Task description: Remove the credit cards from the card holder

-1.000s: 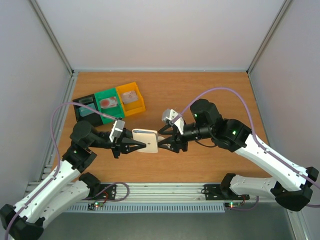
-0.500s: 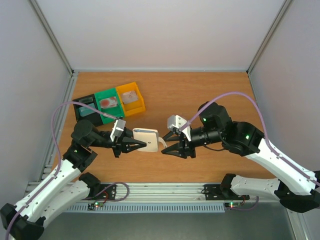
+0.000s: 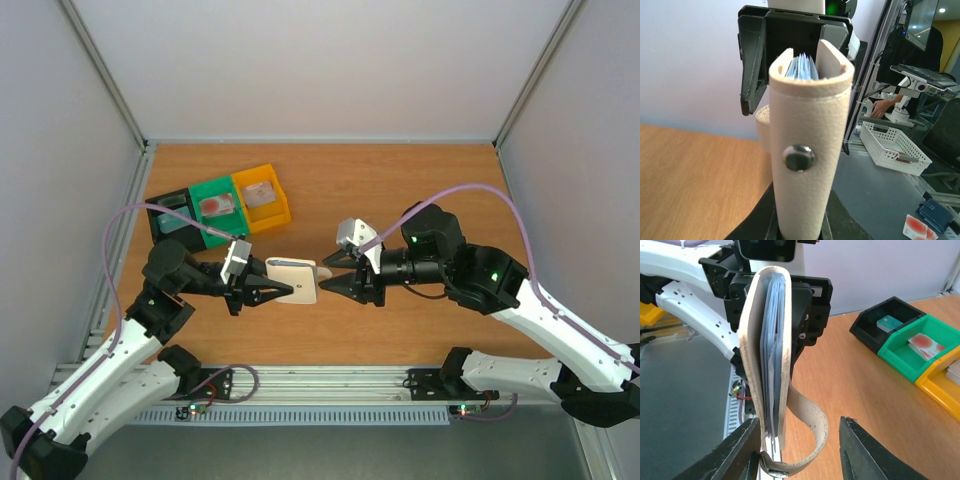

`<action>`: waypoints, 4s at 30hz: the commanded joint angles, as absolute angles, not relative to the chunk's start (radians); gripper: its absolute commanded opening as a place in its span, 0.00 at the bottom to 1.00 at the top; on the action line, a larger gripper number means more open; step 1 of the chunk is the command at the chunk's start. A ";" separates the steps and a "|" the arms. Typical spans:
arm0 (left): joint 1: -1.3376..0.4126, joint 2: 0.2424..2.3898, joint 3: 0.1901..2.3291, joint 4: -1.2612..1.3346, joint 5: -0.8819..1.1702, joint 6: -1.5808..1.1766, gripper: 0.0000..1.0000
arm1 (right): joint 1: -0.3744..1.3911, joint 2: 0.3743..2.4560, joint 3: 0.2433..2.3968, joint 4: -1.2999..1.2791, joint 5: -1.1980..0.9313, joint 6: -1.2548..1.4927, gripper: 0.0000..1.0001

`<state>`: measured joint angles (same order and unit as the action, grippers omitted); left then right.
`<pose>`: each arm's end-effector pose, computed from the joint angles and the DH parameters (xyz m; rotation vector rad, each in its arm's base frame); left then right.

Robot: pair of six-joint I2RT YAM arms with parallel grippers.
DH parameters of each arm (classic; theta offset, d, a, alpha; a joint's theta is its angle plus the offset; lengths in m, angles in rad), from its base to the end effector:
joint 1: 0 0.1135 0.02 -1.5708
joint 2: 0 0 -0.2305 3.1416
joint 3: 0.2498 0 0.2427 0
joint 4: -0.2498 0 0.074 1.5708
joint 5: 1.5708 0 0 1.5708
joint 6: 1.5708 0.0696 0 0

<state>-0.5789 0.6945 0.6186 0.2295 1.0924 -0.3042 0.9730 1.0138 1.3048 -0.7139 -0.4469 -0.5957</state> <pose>0.1225 -0.1539 0.3192 1.1584 1.2329 -1.4463 0.1051 0.2078 0.3780 -1.6153 1.2041 0.6866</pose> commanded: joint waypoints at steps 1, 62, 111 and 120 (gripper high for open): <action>-0.596 0.699 0.629 0.274 1.093 -0.284 0.00 | 0.980 1.041 1.320 -0.686 -0.490 -0.565 0.46; -0.637 0.706 0.585 0.067 0.522 -0.092 0.99 | 0.996 1.136 1.430 -0.883 0.215 -0.150 0.01; -0.607 0.605 0.688 0.018 0.748 -0.215 0.24 | 0.882 1.025 1.340 -0.748 -0.429 -0.443 0.01; -0.603 0.621 0.683 0.007 0.574 -0.168 0.31 | 0.882 1.021 1.351 -0.764 -0.498 -0.436 0.01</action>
<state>-0.6106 0.6193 0.6594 -0.0143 0.6918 -0.1913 0.8825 1.0298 1.3289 -0.7860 -0.4164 -0.4225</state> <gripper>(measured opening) 0.275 0.045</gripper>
